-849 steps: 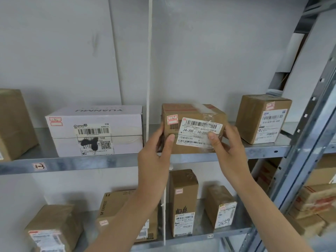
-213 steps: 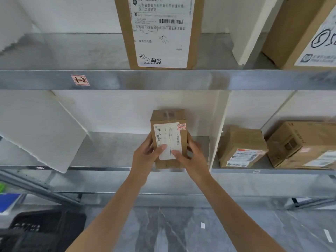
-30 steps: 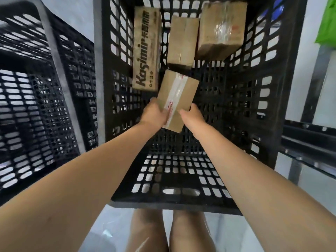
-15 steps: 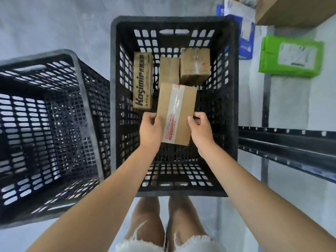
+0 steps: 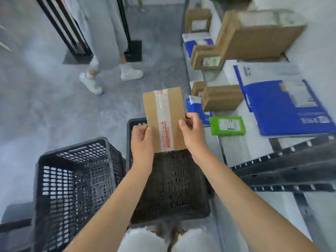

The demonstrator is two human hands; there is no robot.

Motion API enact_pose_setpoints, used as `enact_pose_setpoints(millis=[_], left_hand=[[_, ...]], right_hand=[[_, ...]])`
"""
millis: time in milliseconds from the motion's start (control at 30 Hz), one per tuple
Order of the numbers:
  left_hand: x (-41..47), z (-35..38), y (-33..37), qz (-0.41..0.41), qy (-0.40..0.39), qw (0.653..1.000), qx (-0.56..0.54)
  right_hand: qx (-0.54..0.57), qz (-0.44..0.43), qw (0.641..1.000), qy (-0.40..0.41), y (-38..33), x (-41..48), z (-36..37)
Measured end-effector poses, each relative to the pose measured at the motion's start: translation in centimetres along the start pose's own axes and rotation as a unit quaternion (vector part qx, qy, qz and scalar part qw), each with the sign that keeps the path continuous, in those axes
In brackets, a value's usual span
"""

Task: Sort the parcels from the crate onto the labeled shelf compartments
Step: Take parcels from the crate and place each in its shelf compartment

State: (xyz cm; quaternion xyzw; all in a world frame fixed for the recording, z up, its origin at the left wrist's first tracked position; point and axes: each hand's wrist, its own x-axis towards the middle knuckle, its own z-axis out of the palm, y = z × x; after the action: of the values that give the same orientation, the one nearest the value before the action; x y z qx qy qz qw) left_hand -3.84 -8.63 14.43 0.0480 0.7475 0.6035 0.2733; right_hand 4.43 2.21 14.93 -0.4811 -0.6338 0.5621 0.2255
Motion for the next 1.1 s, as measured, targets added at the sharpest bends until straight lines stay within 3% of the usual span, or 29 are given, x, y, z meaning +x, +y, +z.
enact_pose_setpoints(millis=[200,433,733,900,1100], left_hand=[[-1.4,-2.9,11.5,0.107,-0.039,0.993,-0.031],[-2.9,-6.2,17.8,0.195,-0.058,0.979,-0.001],[-1.8,-7.5,22.7,0.203,-0.097,0.975,-0.004],[-0.8,-7.8,24.2,0.253,-0.092,0.963,-0.004],[-0.8,-7.5,24.7,0.268,-0.125,0.955,-0.027]], right_hand=[[0.052,-0.088,0.995,0.02,-10.6,-2.0,-2.6],[0.094,-0.128,0.986,0.054,-15.7,-3.6,-4.3],[0.153,-0.018,0.985,-0.071,-22.6,-2.4,-4.9],[0.162,-0.047,0.982,-0.087,-24.0,-2.4,-4.9],[0.267,-0.061,0.953,-0.129,-24.5,-1.9,-5.5]])
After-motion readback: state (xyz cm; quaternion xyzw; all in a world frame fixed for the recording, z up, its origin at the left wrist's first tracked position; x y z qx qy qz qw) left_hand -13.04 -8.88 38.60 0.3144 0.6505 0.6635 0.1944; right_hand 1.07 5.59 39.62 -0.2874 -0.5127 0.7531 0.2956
